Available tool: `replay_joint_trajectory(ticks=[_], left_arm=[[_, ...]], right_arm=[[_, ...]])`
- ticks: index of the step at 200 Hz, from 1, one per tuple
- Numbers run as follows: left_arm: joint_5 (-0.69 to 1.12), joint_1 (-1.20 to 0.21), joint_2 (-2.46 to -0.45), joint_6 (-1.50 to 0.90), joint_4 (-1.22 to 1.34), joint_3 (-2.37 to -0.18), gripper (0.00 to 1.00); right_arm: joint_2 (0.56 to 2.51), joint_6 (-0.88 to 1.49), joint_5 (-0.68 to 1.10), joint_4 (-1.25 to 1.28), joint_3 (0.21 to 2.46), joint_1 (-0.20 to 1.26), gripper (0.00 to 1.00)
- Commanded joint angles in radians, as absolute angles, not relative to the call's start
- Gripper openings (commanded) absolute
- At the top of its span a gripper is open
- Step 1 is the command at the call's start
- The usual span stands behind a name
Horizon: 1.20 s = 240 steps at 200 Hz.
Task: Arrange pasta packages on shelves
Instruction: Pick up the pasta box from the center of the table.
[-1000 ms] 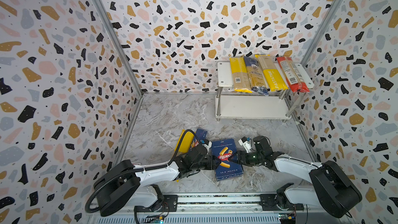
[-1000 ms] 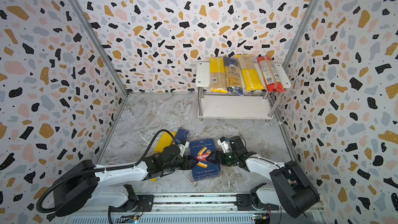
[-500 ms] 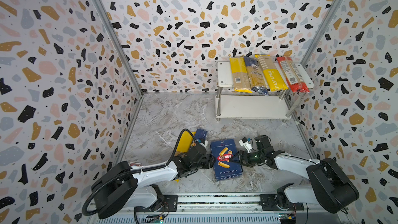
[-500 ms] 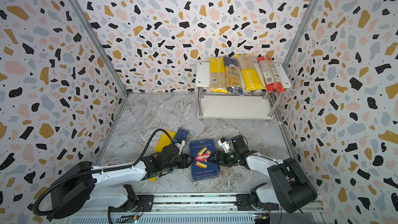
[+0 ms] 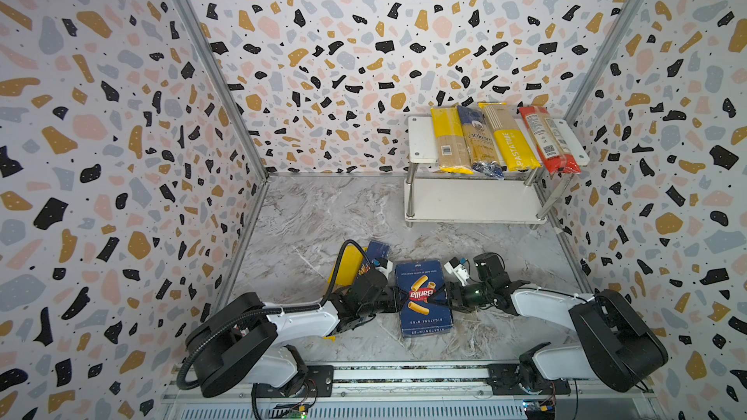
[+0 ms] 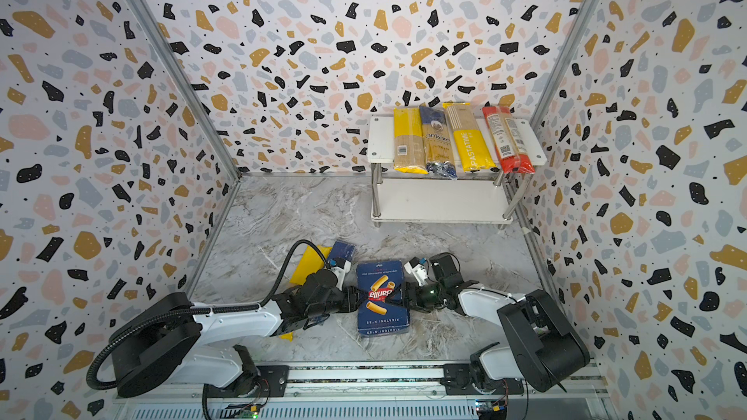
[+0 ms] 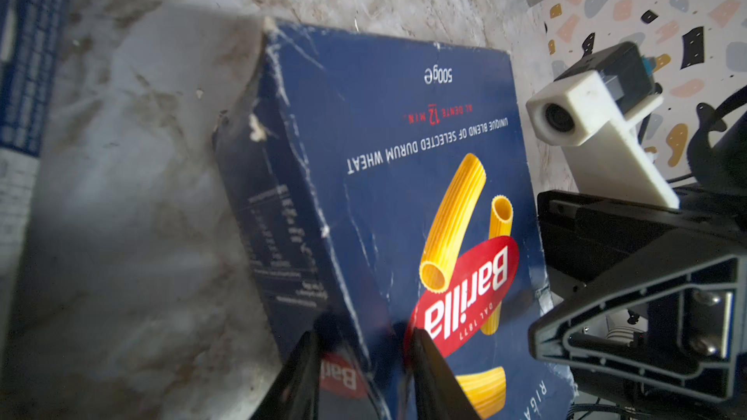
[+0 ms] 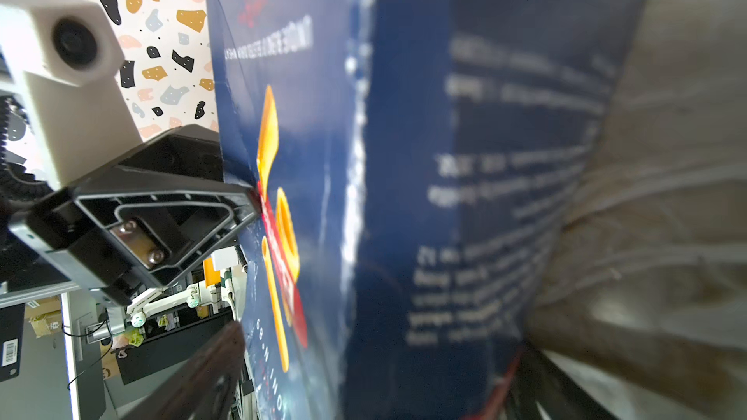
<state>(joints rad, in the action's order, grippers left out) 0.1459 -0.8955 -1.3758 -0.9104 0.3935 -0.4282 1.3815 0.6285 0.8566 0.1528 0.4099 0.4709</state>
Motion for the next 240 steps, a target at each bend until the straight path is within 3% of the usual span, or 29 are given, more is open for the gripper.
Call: replay_joint_trajectory(ticks=[1,93,158,240], left_arm=[[0.225,-0.907,-1.425,-0.931,0.450,-0.379,0.36],[0.307,-0.908,-1.346,-0.946,0.558,-0.320,0.32],[0.345,-0.908,-1.273,-0.958,0.594,-0.345,0.32],[0.373,-0.927,-1.292,-0.985,0.699,-0.352,0.32]], right_arm=[[1.442,0.661,0.877,0.181,0.419,0.550,0.95],[1.396,0.890,0.904,0.485,0.370,0.617,0.93],[1.368,0.908,0.928,0.528,0.403,0.657,0.85],[1.407,0.961,0.965,0.658,0.433,0.705,0.90]])
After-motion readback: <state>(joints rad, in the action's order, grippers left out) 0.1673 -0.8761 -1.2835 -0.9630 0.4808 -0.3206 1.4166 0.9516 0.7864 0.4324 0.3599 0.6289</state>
